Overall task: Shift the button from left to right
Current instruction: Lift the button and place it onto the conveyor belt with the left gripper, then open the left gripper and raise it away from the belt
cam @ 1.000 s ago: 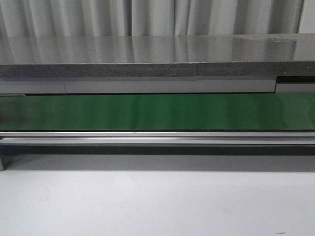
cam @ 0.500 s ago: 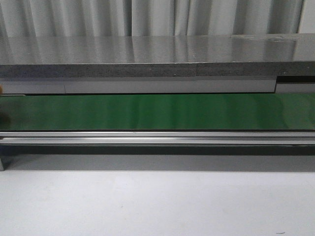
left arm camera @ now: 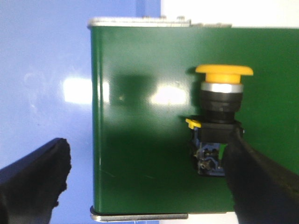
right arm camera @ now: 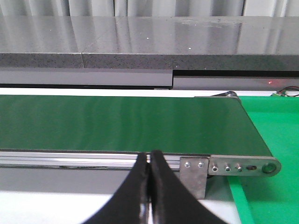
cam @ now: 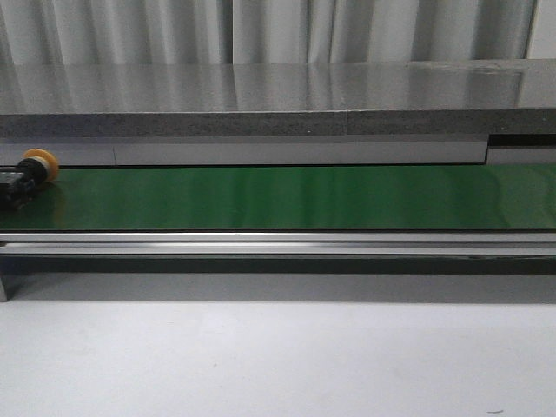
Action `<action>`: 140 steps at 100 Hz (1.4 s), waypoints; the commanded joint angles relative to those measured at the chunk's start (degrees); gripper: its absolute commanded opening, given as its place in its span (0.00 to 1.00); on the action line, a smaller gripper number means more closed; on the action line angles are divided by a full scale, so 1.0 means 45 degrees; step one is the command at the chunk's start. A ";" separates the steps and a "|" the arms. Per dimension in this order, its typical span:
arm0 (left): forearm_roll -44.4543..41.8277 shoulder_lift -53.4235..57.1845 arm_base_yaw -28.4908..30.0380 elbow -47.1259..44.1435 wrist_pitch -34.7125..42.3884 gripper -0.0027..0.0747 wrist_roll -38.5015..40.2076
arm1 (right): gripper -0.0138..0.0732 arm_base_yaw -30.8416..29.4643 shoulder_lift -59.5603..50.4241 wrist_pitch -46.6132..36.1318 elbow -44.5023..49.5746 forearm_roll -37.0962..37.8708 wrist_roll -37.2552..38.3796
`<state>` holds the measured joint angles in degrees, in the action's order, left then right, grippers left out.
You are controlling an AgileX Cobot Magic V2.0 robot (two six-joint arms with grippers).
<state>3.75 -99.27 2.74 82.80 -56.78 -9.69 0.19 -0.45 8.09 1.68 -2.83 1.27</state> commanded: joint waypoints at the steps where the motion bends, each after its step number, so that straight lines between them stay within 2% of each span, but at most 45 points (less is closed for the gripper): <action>1: 0.0212 0.1281 -0.0057 0.0404 0.0660 0.84 0.0036 | 0.08 0.0023 -0.0216 -0.1079 0.0010 0.0115 -0.0054; 21: 0.0504 0.3099 -0.0057 0.0050 0.1820 0.84 -0.0016 | 0.08 0.0023 -0.0216 -0.1079 0.0010 0.0115 -0.0054; 35: 0.0609 0.4977 -0.0131 -0.1416 0.3374 0.84 -0.0081 | 0.08 0.0023 -0.0216 -0.1079 0.0010 0.0115 -0.0054; 88: 0.0669 1.3725 -0.1352 -1.0798 1.1550 0.84 -0.0331 | 0.08 0.0023 -0.0216 -0.1079 0.0010 0.0115 -0.0054; 113: 0.0725 1.6671 -0.1301 -1.3567 1.2619 0.84 -0.0331 | 0.08 0.0023 -0.0216 -0.1079 0.0010 0.0115 -0.0054; 140: 0.0725 1.6972 -0.1301 -1.4308 1.2537 0.82 -0.0331 | 0.08 0.0023 -0.0216 -0.1079 0.0010 0.0115 -0.0054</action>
<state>6.35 -22.68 -2.94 16.94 -5.05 -11.23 0.19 -0.45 8.09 1.68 -2.83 1.27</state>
